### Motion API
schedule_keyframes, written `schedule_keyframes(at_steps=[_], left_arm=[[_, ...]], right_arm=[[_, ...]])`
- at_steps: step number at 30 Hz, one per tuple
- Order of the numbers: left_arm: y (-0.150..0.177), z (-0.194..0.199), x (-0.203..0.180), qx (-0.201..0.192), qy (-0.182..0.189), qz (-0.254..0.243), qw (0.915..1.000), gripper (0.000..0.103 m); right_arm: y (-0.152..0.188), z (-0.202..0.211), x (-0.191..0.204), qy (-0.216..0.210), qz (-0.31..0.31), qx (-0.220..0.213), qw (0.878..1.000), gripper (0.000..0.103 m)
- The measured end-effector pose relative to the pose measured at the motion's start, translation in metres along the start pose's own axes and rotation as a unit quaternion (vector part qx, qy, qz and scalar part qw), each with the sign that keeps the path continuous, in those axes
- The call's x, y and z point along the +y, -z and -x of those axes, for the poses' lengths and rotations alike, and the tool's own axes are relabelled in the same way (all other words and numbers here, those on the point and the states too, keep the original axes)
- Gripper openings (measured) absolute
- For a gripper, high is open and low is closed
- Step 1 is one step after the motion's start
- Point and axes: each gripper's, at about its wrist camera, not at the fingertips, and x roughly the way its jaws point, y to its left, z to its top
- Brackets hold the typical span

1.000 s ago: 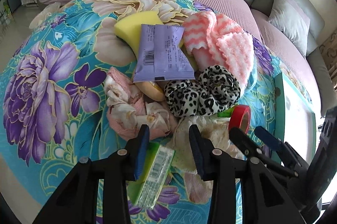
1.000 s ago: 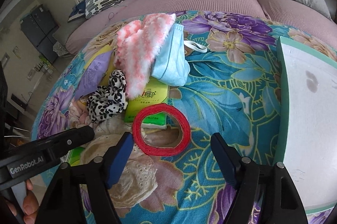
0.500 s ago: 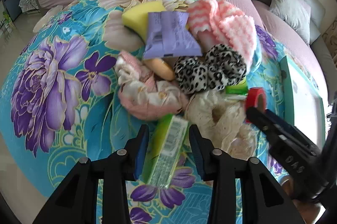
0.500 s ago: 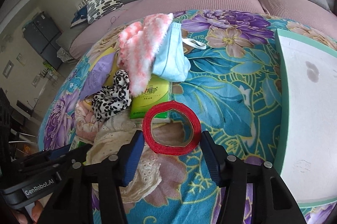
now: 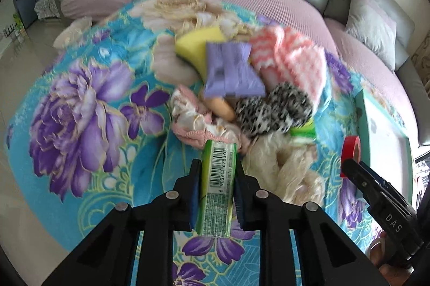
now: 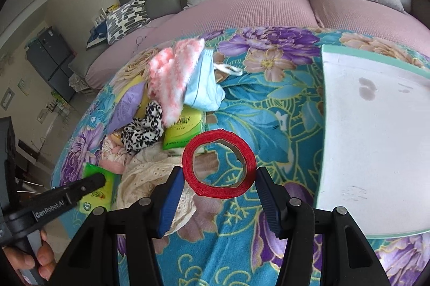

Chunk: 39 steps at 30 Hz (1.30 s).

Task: Organize soft objects
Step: 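Carry the tissue pack with the left tool while the right tool carries the red tape to the tray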

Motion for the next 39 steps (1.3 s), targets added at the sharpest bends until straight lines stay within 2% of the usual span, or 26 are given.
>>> schedule_keyframes(at_steps=[4, 10, 17, 25, 36, 39], left_arm=[[-0.01, 0.019, -0.016, -0.031, 0.0, -0.016, 0.9994, 0.023], [-0.025, 0.04, -0.063, -0.075, 0.016, -0.065, 0.9949, 0.023], [-0.03, 0.031, -0.136, -0.067, 0.029, -0.147, 0.9864, 0.023], [-0.037, 0.016, -0.203, -0.061, 0.037, -0.211, 0.9749, 0.023], [-0.032, -0.017, -0.299, -0.04, 0.05, -0.286, 0.9562, 0.023], [-0.032, -0.027, -0.316, -0.034, 0.055, -0.294, 0.9537, 0.023]], right_arm=[[-0.004, 0.015, -0.008, 0.002, -0.009, -0.02, 1.0, 0.058], [-0.012, 0.043, -0.032, 0.036, -0.026, -0.05, 0.998, 0.058], [-0.014, 0.067, -0.082, 0.119, -0.059, -0.061, 0.989, 0.058], [-0.012, 0.084, -0.143, 0.178, -0.123, -0.07, 0.974, 0.058], [-0.008, 0.102, -0.191, 0.249, -0.178, -0.077, 0.949, 0.058], [-0.006, 0.105, -0.2, 0.26, -0.19, -0.078, 0.944, 0.058]])
